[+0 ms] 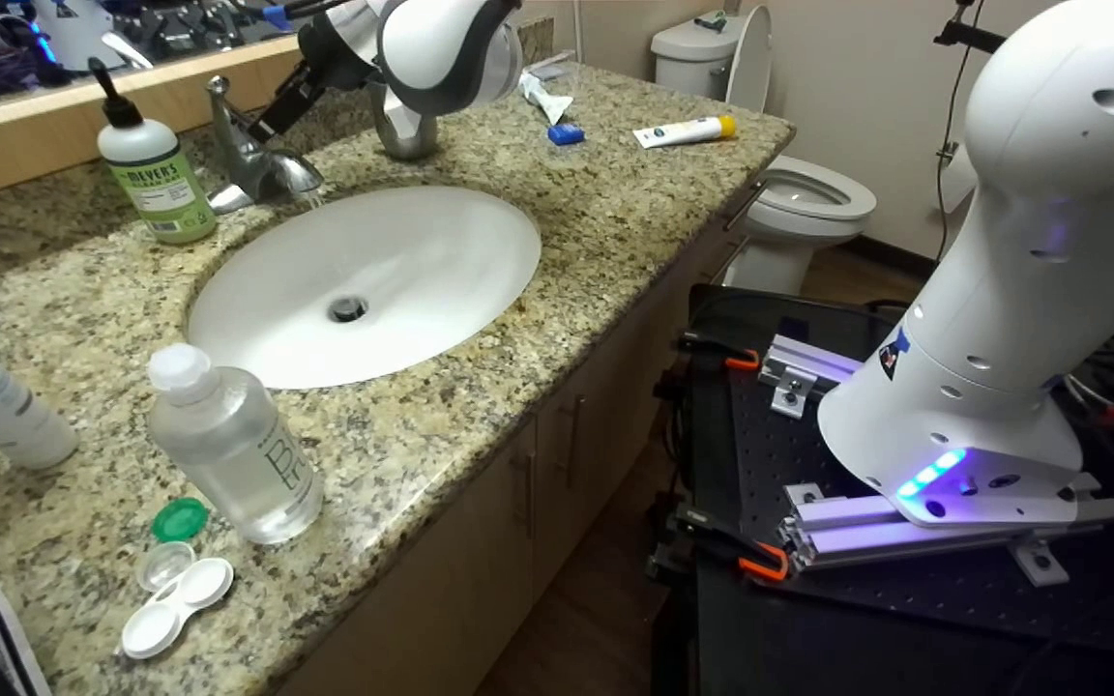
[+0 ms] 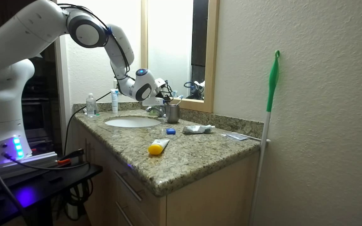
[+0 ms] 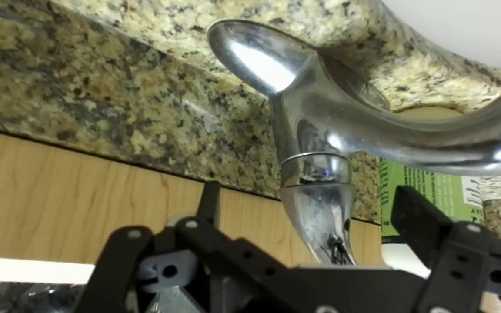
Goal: Turn the faucet handle upwards pick up the toothbrush wash it and then place it in the cup afterward turn the faucet handle downwards
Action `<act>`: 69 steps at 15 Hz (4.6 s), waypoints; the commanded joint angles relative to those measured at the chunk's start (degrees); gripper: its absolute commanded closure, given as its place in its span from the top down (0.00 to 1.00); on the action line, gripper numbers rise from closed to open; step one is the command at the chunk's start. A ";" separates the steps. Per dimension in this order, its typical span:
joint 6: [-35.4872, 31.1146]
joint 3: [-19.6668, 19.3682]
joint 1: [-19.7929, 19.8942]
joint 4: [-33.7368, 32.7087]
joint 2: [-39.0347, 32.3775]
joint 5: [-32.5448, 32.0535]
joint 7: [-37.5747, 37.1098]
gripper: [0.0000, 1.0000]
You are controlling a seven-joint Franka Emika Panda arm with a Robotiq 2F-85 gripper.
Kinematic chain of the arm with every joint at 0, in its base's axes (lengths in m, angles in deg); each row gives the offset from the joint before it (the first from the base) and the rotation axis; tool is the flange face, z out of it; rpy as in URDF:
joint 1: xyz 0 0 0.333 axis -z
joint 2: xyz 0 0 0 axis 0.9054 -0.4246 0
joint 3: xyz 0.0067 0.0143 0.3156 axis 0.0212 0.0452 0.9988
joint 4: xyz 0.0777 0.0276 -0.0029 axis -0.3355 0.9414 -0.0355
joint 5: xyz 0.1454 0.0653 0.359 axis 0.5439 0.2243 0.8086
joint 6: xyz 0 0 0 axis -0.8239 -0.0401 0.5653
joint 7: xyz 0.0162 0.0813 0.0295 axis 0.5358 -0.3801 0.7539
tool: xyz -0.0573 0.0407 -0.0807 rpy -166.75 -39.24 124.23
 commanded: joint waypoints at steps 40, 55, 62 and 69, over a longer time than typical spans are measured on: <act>-3.75 27.53 39.60 19.76 28.09 -46.15 0.21 1.00; -5.80 27.00 13.93 -7.76 27.66 -21.58 21.10 1.00; -4.72 26.89 8.62 -13.47 27.22 -17.83 25.84 1.00; 1.07 26.51 18.39 -10.92 24.40 -28.38 26.32 1.00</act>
